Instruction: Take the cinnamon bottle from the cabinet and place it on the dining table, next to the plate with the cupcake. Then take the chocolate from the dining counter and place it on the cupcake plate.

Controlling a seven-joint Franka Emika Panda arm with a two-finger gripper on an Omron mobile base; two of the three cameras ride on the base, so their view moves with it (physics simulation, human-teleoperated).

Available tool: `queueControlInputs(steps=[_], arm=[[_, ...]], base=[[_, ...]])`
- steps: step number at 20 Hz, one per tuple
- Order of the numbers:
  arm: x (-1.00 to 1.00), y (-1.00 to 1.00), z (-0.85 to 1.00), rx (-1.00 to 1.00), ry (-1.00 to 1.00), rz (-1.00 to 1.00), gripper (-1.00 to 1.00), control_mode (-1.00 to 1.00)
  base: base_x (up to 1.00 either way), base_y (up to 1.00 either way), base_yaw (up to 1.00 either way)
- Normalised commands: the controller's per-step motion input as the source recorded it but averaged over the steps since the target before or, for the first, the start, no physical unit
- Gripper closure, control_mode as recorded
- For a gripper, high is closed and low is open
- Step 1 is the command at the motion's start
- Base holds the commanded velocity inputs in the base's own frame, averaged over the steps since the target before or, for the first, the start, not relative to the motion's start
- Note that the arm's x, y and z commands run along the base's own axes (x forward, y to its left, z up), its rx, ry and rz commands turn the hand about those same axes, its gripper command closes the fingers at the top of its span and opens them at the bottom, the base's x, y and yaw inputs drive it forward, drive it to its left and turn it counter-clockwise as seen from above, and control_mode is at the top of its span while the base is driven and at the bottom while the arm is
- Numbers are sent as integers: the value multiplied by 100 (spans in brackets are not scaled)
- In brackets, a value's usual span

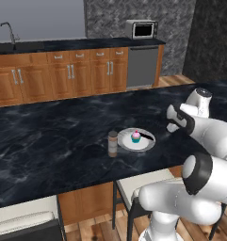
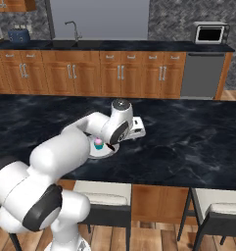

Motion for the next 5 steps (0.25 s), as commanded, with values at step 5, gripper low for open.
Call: queueControlInputs(steps=[5], arm=[[0,0,0,0,0,0,-100,-100]], base=[[0,0,0]])
